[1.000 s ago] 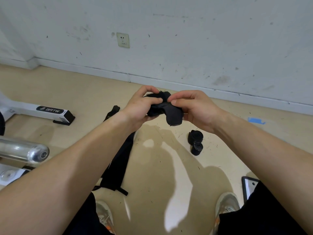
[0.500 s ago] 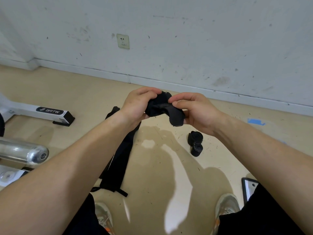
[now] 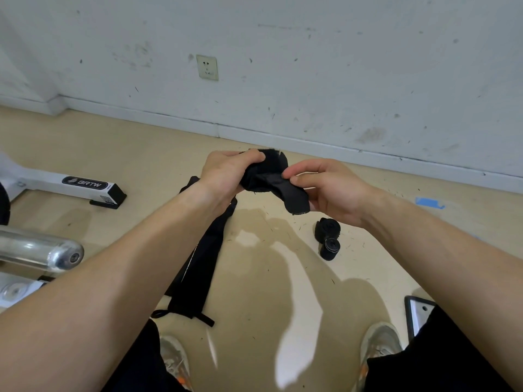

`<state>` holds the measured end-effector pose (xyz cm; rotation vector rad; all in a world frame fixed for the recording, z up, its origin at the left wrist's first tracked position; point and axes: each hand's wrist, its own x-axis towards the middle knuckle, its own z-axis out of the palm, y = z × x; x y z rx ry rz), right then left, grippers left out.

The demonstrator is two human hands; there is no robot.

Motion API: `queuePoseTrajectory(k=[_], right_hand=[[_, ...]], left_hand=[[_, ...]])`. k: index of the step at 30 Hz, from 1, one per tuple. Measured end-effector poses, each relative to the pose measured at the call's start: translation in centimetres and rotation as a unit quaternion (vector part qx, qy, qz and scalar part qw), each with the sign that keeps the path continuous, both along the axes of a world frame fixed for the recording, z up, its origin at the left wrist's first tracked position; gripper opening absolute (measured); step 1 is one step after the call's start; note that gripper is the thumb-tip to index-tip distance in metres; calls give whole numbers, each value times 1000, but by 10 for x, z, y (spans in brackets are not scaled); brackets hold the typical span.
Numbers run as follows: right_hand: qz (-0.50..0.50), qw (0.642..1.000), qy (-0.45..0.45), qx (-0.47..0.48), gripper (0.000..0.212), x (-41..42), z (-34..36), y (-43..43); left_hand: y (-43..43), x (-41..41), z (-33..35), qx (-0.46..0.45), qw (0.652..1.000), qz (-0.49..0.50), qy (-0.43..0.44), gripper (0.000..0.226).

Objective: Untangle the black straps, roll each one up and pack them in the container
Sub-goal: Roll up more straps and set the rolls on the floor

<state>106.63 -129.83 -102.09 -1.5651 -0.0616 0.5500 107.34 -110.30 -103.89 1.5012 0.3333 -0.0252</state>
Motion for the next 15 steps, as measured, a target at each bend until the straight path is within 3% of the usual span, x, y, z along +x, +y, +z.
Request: queuePoseTrajectory(k=[5, 15], right_hand=[[-3, 1000, 10, 8, 12, 2, 0, -1], [-24, 1000, 1, -12, 22, 0, -2, 0]], left_hand=[[-2, -1, -1, -13, 1000, 15, 9, 17], [-3, -4, 0, -70, 996, 40, 25, 16]])
